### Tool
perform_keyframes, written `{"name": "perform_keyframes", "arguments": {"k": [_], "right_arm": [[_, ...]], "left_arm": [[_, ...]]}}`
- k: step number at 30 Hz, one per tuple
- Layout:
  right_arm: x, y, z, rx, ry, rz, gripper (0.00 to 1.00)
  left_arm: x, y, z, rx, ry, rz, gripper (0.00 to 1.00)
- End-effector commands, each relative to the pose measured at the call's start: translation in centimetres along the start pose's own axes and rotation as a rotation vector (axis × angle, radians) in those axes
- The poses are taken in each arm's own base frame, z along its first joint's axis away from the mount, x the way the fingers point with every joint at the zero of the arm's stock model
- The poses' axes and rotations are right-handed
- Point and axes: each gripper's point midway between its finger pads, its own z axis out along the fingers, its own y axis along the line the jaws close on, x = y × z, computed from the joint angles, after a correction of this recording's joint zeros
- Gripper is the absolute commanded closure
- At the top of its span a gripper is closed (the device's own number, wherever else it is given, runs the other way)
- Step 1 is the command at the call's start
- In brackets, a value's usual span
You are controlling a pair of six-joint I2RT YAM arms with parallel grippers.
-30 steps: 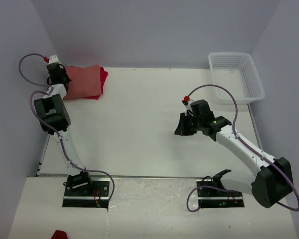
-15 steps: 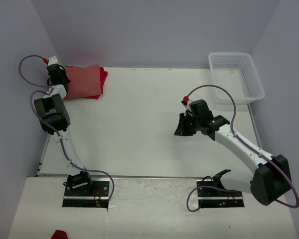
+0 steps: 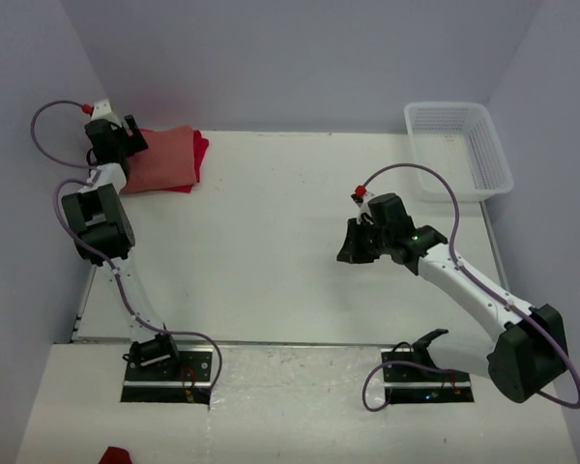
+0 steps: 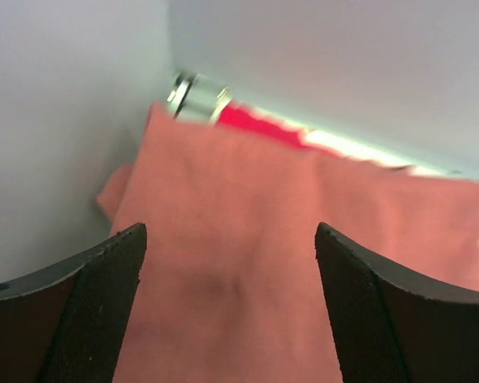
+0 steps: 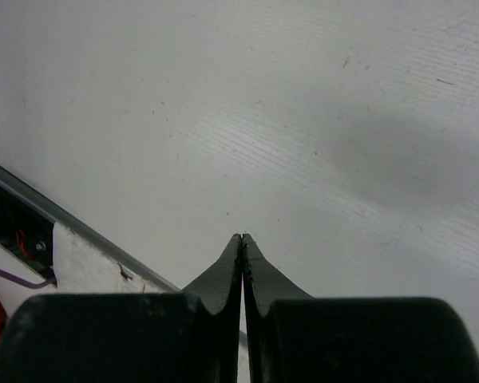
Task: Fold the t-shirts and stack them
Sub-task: Put the neatly folded tshirt into the corner of the board with the left arm
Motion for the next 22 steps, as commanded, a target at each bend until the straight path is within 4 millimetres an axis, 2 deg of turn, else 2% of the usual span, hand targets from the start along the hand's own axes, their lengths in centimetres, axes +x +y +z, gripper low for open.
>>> {"name": "perform_keyframes", "arguments": {"k": [1, 2, 3, 4, 6, 7, 9, 10, 12, 13, 14, 15, 16, 17, 18, 19, 21, 22], "right_arm": [[-1.4, 1.1, -0.9, -0.022, -0.080, -0.035, 1.00], [-1.5, 1.2, -1.0, -0.022, -0.086, -0.037, 1.00], [-1.4, 1.4, -1.2, -0.026, -0.095, -0.040, 1.00], [-1.5, 1.5, -1.4, -0.029, -0.103, -0.043, 1.00], [-1.6, 1.7, -2.1, -0.032, -0.124, -0.044, 1.00], [-1.5, 1.7, -2.4, -0.031, -0.130, -0.042, 1.00], [-1.4, 1.5, -3.0, -0.013, -0.144, -0.047, 1.00], [-1.7, 1.5, -3.7, -0.011, -0.173, -0.063, 0.91], [-2.2, 0.6, -4.4, 0.045, -0.207, -0.077, 0.81], [-2.4, 0.5, -5.0, 0.056, -0.228, -0.096, 0.70], [-2.6, 0.2, -5.2, 0.070, -0.244, -0.110, 0.62], [-2.8, 0.2, -5.4, 0.069, -0.260, -0.119, 0.59], [-3.1, 0.3, -5.8, 0.072, -0.285, -0.133, 0.56], [-3.4, 0.5, -6.1, 0.059, -0.301, -0.137, 0.55], [-3.8, 0.9, -6.5, 0.046, -0.320, -0.139, 0.54], [-4.0, 1.5, -6.9, 0.020, -0.337, -0.139, 0.54], [-4.3, 1.9, -7.6, 0.011, -0.354, -0.126, 0.53], [-5.0, 2.3, -8.1, 0.005, -0.376, -0.102, 0.53]], "left_arm": [[-14.5, -5.6, -5.4, 0.196, -0.304, 0.005, 0.13], [-15.4, -7.1, -6.3, 0.253, -0.312, 0.015, 0.12], [-17.7, -9.0, -8.1, 0.302, -0.352, 0.029, 0.09], [-19.0, -10.1, -9.3, 0.337, -0.375, 0.040, 0.06], [-20.6, -12.9, -11.9, 0.437, -0.403, 0.064, 0.05], [-22.1, -14.9, -14.5, 0.510, -0.425, 0.066, 0.03], [-23.2, -16.7, -16.8, 0.588, -0.420, 0.043, 0.00], [-23.8, -18.1, -19.1, 0.648, -0.406, 0.008, 0.00], [-23.9, -19.3, -21.4, 0.690, -0.392, -0.025, 0.00], [-23.2, -20.1, -23.6, 0.707, -0.379, -0.054, 0.00], [-22.9, -20.5, -24.8, 0.708, -0.382, -0.057, 0.00], [-22.3, -21.0, -25.9, 0.709, -0.380, -0.058, 0.00], [-20.7, -22.0, -28.0, 0.700, -0.375, -0.027, 0.00], [-19.9, -22.2, -28.7, 0.677, -0.363, -0.021, 0.00], [-18.7, -23.5, -30.0, 0.686, -0.348, -0.006, 0.00], [-17.2, -23.0, -31.3, 0.650, -0.333, 0.019, 0.00], [-15.4, -22.4, -32.5, 0.603, -0.315, 0.021, 0.00], [-13.2, -22.8, -33.9, 0.610, -0.280, 0.023, 0.00]]}}
